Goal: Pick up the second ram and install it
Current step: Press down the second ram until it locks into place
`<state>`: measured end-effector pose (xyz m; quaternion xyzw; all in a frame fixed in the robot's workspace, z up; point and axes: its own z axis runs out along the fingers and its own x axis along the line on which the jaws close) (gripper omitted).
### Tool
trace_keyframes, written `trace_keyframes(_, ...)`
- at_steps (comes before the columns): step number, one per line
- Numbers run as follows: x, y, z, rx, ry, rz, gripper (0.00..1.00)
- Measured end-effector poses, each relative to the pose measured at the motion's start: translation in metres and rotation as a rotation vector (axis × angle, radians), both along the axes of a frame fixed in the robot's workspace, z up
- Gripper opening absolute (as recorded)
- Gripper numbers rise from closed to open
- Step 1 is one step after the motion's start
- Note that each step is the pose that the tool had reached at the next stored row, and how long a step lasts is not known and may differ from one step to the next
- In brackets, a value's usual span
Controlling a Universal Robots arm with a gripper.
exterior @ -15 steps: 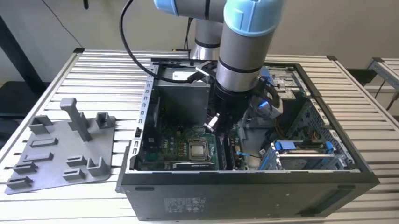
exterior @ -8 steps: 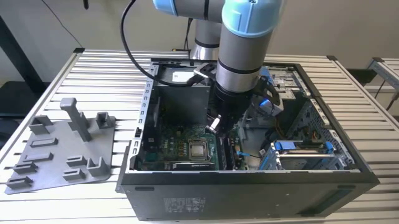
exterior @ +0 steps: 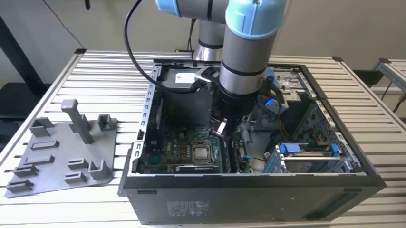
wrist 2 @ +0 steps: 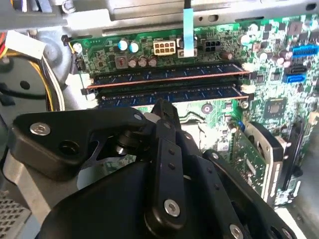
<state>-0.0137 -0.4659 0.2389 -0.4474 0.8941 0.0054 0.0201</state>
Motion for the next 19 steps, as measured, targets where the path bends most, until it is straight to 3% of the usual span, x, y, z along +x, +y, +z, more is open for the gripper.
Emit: trace_keyframes(19,-0.0006,0.0,-0.0025,-0.0001,-0.0003,0.339,0.11)
